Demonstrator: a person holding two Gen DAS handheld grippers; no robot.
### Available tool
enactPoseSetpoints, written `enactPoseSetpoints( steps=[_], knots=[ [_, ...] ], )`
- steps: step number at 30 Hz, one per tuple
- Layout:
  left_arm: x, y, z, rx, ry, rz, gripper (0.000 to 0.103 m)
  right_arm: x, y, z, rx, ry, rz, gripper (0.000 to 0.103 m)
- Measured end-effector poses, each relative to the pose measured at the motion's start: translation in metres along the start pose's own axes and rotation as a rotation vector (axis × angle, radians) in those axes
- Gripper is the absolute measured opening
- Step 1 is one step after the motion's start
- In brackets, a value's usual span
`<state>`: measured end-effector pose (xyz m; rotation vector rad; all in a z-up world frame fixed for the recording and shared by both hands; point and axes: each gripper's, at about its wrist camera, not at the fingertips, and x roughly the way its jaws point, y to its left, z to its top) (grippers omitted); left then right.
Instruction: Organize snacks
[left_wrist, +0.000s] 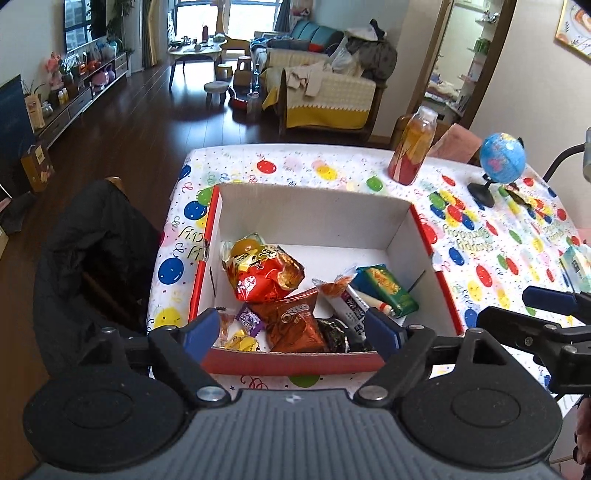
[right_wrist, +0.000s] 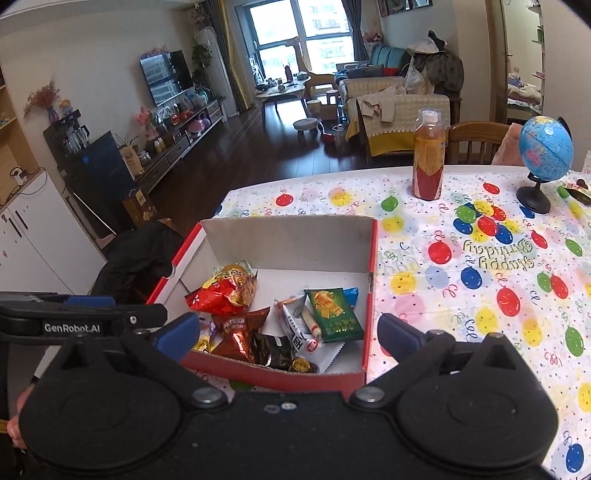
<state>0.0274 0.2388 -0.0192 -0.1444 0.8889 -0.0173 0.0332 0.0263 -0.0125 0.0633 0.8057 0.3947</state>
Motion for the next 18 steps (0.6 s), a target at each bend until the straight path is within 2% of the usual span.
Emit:
enactPoseSetpoints(
  steps=[3, 10, 14, 18],
  knots=[
    [-0.009, -0.002, -0.002, 0.009, -0.005, -0.023, 0.102, -0.008, -0.001, -0.003, 0.010, -0.016, 0.003, 0.103],
    [-0.030, -0.007, -0.003, 0.011, -0.041, -0.041, 0.103, -0.031, 0.002, -0.012, 0.018, -0.093, -0.022, 0.103],
    [-0.038, -0.013, -0.005, 0.025, -0.057, -0.003, 0.103, -0.040, 0.003, -0.013, 0.030, -0.135, -0.032, 0.103],
    [-0.041, -0.018, -0.007, 0.026, -0.048, 0.027, 0.103, -0.041, 0.005, -0.016, 0.028, -0.128, -0.026, 0.103]
  ],
)
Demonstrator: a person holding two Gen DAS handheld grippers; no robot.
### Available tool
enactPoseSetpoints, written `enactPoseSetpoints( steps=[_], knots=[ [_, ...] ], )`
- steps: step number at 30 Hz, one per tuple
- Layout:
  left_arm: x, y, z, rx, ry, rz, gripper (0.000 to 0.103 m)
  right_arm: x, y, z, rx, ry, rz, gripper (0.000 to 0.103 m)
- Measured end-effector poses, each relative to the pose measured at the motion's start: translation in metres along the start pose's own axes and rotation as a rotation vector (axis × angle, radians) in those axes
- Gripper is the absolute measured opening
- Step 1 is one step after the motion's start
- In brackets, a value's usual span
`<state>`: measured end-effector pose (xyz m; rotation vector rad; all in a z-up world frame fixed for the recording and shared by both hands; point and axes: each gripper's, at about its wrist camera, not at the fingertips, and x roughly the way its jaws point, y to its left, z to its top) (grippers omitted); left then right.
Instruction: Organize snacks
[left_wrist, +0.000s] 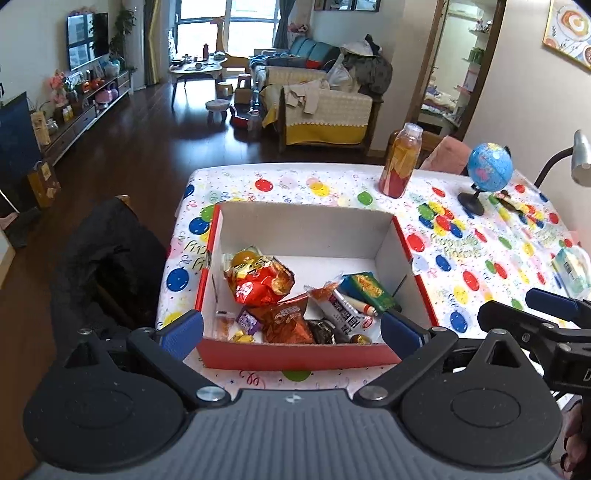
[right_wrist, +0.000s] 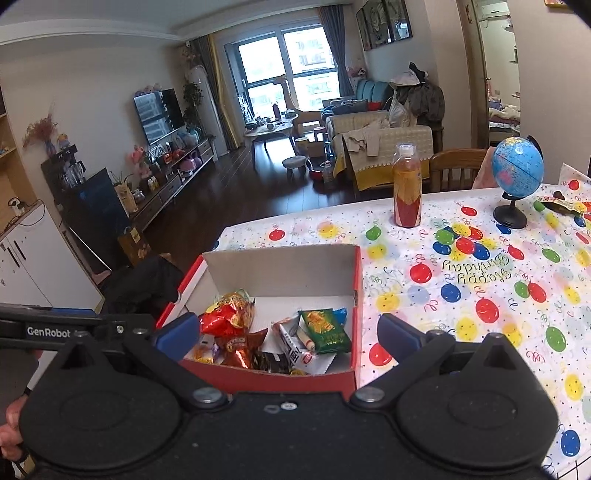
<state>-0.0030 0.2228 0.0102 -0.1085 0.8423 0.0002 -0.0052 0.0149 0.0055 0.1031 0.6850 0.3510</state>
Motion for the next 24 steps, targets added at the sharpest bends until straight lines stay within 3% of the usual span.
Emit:
enactPoseSetpoints(
  steps=[24],
  knots=[
    [-0.007, -0.013, -0.010, 0.022, -0.001, 0.027, 0.103, -0.001, 0.003, -0.010, 0.019, 0.034, -0.039, 0.103]
  ],
)
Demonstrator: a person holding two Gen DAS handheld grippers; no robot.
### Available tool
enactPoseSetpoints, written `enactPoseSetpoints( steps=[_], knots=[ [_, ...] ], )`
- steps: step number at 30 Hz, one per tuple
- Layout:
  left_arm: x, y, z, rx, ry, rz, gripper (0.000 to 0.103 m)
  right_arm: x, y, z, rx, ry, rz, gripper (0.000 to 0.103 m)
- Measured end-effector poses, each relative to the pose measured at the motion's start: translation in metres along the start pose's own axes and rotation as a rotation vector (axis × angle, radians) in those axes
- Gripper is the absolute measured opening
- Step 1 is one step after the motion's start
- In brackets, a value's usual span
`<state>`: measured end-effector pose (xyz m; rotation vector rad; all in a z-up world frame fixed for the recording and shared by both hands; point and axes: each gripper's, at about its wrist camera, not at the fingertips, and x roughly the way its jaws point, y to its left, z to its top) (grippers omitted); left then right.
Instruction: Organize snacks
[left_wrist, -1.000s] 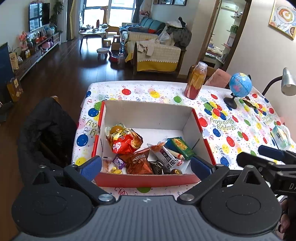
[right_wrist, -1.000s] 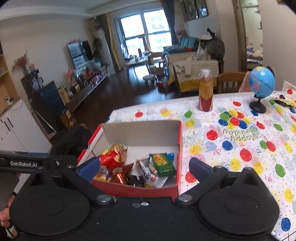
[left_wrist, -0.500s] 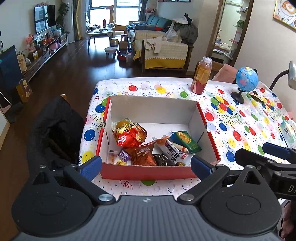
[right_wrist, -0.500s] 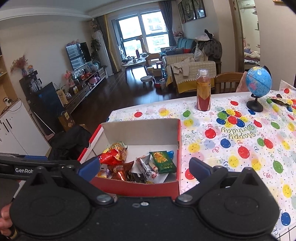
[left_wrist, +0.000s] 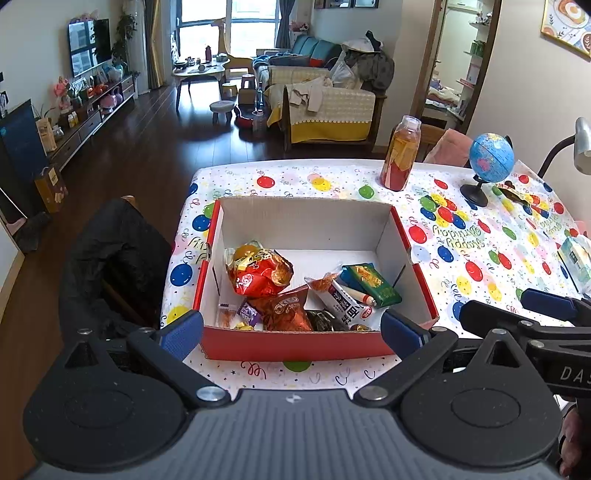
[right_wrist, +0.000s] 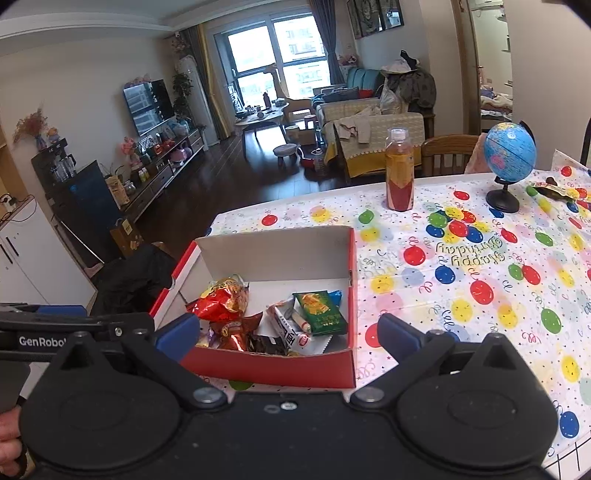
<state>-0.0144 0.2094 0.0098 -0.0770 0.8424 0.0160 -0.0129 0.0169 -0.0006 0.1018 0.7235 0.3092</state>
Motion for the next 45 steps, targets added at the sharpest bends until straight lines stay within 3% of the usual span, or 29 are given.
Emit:
enactPoseSetpoints(
  steps=[17, 45],
  knots=[
    [-0.009, -0.004, -0.001, 0.021, -0.049, -0.024, 0.103, -0.005, -0.003, -0.001, 0.009, -0.022, -0.057, 0.103],
    [-0.015, -0.005, -0.002, 0.022, -0.059, -0.025, 0.103, -0.008, -0.003, -0.003, 0.008, -0.024, -0.058, 0.103]
  ],
)
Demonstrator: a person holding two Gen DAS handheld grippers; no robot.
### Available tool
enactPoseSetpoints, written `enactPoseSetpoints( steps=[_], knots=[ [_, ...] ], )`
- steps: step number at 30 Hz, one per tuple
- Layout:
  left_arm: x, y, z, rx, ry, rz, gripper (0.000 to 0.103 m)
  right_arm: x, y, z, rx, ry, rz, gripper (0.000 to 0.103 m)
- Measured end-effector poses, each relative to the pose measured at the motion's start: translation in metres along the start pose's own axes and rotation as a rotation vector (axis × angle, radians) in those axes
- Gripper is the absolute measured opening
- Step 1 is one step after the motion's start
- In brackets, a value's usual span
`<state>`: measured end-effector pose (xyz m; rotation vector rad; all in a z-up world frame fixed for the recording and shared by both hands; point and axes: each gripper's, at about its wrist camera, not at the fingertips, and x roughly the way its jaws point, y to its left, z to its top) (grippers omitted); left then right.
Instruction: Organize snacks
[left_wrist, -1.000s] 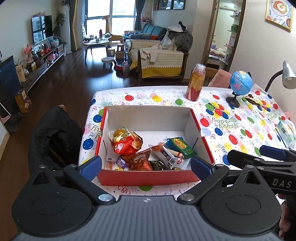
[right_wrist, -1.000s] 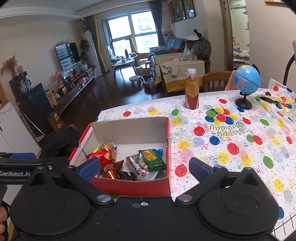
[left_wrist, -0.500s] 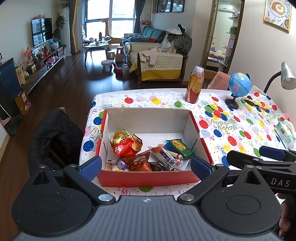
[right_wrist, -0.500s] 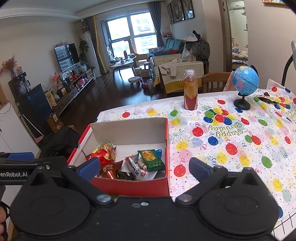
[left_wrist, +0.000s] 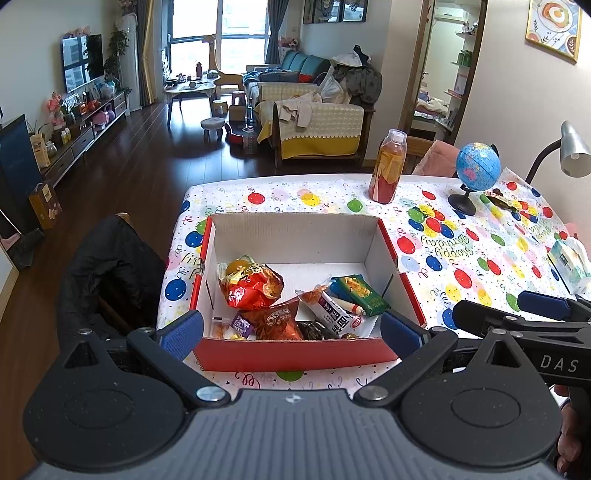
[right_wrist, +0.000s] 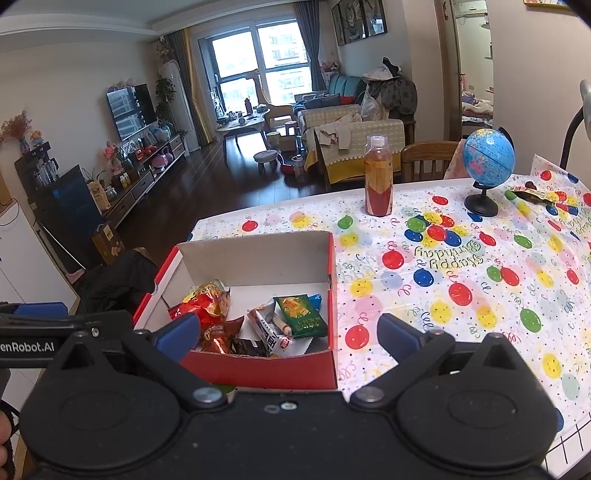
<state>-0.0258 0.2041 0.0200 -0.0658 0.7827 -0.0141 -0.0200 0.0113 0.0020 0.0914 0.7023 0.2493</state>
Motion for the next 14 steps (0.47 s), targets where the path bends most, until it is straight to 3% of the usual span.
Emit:
enactPoseSetpoints(
  steps=[14],
  knots=[
    [0.0036, 0.0050, -0.0012, -0.003, 0.014, -0.010, 0.103, 0.0007, -0.0026, -0.0028, 0.003, 0.009, -0.006, 0.103]
  ],
)
